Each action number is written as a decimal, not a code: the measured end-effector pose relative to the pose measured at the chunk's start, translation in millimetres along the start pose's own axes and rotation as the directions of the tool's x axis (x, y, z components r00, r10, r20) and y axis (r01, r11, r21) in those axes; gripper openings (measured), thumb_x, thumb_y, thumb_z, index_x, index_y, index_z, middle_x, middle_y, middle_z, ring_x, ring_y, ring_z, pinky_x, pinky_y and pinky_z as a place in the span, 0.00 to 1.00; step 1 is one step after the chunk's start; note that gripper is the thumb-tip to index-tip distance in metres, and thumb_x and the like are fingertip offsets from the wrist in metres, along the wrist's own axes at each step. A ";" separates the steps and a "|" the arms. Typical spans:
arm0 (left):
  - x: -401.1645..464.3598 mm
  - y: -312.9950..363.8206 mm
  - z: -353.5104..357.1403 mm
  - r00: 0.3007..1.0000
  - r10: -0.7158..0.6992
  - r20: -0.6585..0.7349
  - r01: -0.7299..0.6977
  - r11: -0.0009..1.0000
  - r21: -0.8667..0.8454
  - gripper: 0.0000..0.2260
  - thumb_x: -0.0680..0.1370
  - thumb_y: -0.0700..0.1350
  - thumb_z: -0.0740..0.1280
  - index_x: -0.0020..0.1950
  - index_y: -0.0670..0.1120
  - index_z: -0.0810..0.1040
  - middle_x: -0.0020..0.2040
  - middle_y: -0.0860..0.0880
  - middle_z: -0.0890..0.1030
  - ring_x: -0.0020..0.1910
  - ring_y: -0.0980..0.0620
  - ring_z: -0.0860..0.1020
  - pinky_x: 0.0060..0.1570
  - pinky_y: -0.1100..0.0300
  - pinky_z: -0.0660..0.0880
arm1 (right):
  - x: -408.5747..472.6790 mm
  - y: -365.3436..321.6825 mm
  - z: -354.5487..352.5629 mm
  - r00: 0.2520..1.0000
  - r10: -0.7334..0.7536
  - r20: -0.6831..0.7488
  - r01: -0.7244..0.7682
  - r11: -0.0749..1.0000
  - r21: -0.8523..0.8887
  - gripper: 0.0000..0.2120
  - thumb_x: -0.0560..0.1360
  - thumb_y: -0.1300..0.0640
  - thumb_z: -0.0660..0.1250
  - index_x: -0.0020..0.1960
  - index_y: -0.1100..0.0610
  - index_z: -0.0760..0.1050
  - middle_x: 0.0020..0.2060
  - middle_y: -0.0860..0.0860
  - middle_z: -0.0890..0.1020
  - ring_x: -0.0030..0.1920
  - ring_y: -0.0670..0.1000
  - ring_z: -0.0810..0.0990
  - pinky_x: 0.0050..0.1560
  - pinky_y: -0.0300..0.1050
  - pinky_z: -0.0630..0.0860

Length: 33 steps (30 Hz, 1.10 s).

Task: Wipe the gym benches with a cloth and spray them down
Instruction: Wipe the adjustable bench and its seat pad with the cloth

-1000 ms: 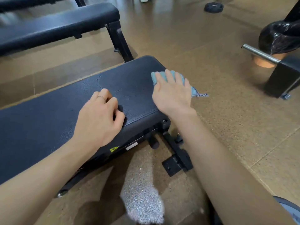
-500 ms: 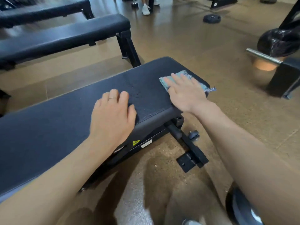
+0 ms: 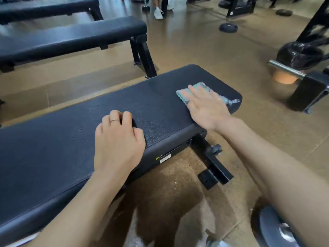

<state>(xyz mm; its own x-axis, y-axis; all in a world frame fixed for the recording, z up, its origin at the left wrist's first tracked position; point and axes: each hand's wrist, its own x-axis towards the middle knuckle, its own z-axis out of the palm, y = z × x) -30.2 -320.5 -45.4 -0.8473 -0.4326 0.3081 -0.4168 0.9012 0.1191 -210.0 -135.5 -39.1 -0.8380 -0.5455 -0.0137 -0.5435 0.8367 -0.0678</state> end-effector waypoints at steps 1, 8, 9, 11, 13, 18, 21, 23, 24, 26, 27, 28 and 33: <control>0.3 1.6 -0.6 1.000 -0.009 0.015 0.008 1.000 0.010 0.15 0.77 0.48 0.54 0.56 0.43 0.74 0.56 0.41 0.75 0.53 0.38 0.72 0.53 0.43 0.71 | -3.7 -8.7 2.0 1.000 0.026 -0.014 -0.025 1.000 0.008 0.26 0.84 0.49 0.41 0.82 0.45 0.49 0.82 0.49 0.50 0.82 0.53 0.48 0.80 0.57 0.45; -3.5 -1.2 -3.8 0.999 0.020 0.034 -0.020 1.000 0.002 0.19 0.77 0.49 0.51 0.60 0.42 0.74 0.58 0.40 0.75 0.55 0.37 0.72 0.54 0.41 0.71 | -71.7 -85.5 6.7 0.935 -0.349 -0.063 0.354 0.931 0.091 0.29 0.81 0.49 0.42 0.82 0.46 0.53 0.82 0.48 0.54 0.81 0.51 0.50 0.80 0.53 0.46; -3.3 -0.7 -4.7 0.999 0.021 0.035 -0.021 1.000 -0.005 0.19 0.77 0.48 0.51 0.59 0.42 0.74 0.58 0.40 0.75 0.55 0.37 0.72 0.54 0.41 0.71 | -62.8 -70.0 4.3 0.936 -0.340 -0.089 0.346 0.936 0.062 0.28 0.82 0.51 0.43 0.81 0.47 0.55 0.82 0.49 0.56 0.81 0.51 0.53 0.80 0.53 0.48; -3.0 -0.2 -6.1 0.999 0.020 0.039 -0.020 1.000 -0.015 0.18 0.77 0.48 0.51 0.59 0.42 0.74 0.58 0.40 0.75 0.54 0.37 0.72 0.54 0.41 0.71 | -39.7 -27.9 -0.8 0.972 -0.212 -0.103 0.215 0.976 0.027 0.25 0.84 0.53 0.45 0.81 0.47 0.57 0.81 0.50 0.58 0.80 0.52 0.54 0.78 0.52 0.49; -3.6 1.1 -6.4 0.999 0.012 0.044 -0.012 1.000 -0.011 0.18 0.77 0.48 0.51 0.58 0.42 0.74 0.58 0.40 0.74 0.54 0.37 0.72 0.54 0.42 0.71 | -24.3 3.1 -2.0 0.999 -0.014 -0.042 0.016 0.998 0.053 0.25 0.85 0.51 0.43 0.82 0.46 0.53 0.82 0.49 0.53 0.81 0.51 0.50 0.80 0.52 0.46; -3.2 3.5 -6.0 0.998 0.012 0.057 -0.012 1.000 -0.002 0.19 0.76 0.49 0.48 0.57 0.42 0.73 0.56 0.40 0.74 0.53 0.38 0.72 0.52 0.42 0.71 | -44.2 -80.9 8.5 0.958 -0.287 -0.022 0.288 0.954 0.088 0.28 0.83 0.48 0.40 0.82 0.46 0.50 0.82 0.49 0.49 0.82 0.53 0.45 0.80 0.55 0.43; -3.2 0.1 -4.9 0.999 0.005 0.049 -0.003 1.000 -0.030 0.19 0.76 0.48 0.50 0.58 0.42 0.74 0.57 0.40 0.75 0.54 0.38 0.72 0.53 0.42 0.71 | -41.2 -102.2 -2.9 0.877 -0.480 0.034 0.469 0.869 0.158 0.25 0.85 0.53 0.43 0.82 0.47 0.51 0.82 0.47 0.50 0.82 0.49 0.45 0.80 0.51 0.42; -1.2 0.3 -5.7 0.997 -0.036 0.071 0.041 0.997 -0.070 0.18 0.76 0.47 0.52 0.60 0.42 0.74 0.59 0.41 0.74 0.57 0.39 0.72 0.58 0.43 0.70 | -8.5 -78.6 -5.8 0.875 -0.485 0.008 0.481 0.869 0.116 0.25 0.84 0.55 0.43 0.80 0.48 0.57 0.80 0.52 0.59 0.79 0.54 0.55 0.78 0.55 0.50; -0.8 1.1 -6.5 0.995 -0.056 0.078 0.063 0.994 -0.086 0.19 0.76 0.47 0.53 0.61 0.42 0.73 0.59 0.42 0.74 0.57 0.40 0.72 0.60 0.44 0.70 | 10.5 -60.6 -6.1 0.900 -0.436 -0.003 0.435 0.898 0.069 0.25 0.83 0.55 0.43 0.79 0.48 0.59 0.78 0.54 0.63 0.77 0.57 0.59 0.77 0.57 0.54; -0.1 4.0 -7.6 0.994 -0.073 0.079 0.079 0.993 -0.084 0.18 0.76 0.47 0.53 0.61 0.42 0.73 0.59 0.42 0.74 0.57 0.40 0.72 0.60 0.44 0.70 | 43.6 -29.5 -3.4 0.969 -0.245 0.037 0.244 0.969 0.028 0.27 0.83 0.53 0.40 0.81 0.47 0.53 0.81 0.54 0.56 0.80 0.58 0.53 0.78 0.58 0.51; 0.0 5.2 -7.8 0.994 -0.074 0.078 0.079 0.994 -0.070 0.18 0.76 0.47 0.52 0.60 0.42 0.73 0.58 0.42 0.74 0.55 0.40 0.72 0.59 0.43 0.71 | 52.6 -27.5 0.0 0.980 -0.184 0.080 0.184 0.983 0.010 0.28 0.83 0.50 0.39 0.82 0.46 0.50 0.82 0.52 0.51 0.81 0.57 0.48 0.79 0.58 0.47; 0.0 5.9 -8.0 0.994 -0.072 0.078 0.076 0.996 -0.051 0.17 0.76 0.47 0.52 0.59 0.42 0.73 0.57 0.42 0.74 0.54 0.40 0.72 0.57 0.43 0.72 | 56.9 -36.5 2.9 0.978 -0.185 0.093 0.186 0.983 -0.005 0.29 0.81 0.48 0.38 0.82 0.46 0.48 0.83 0.51 0.49 0.82 0.56 0.46 0.79 0.58 0.45; -0.2 8.1 -8.2 0.992 -0.109 0.065 0.112 0.993 -0.045 0.14 0.75 0.45 0.55 0.57 0.41 0.72 0.54 0.41 0.74 0.52 0.39 0.73 0.55 0.42 0.72 | 63.9 -139.2 4.8 0.827 -0.550 0.118 0.536 0.834 0.127 0.26 0.85 0.49 0.39 0.82 0.44 0.50 0.82 0.48 0.49 0.82 0.53 0.44 0.79 0.57 0.42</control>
<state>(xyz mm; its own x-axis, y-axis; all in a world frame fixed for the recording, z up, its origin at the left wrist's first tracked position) -30.7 -312.8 -36.7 -0.8166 -0.5290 0.2310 -0.4939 0.8474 0.1948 -187.6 -287.1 -35.3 -0.3887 -0.9168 -0.0919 -0.8967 0.3993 -0.1908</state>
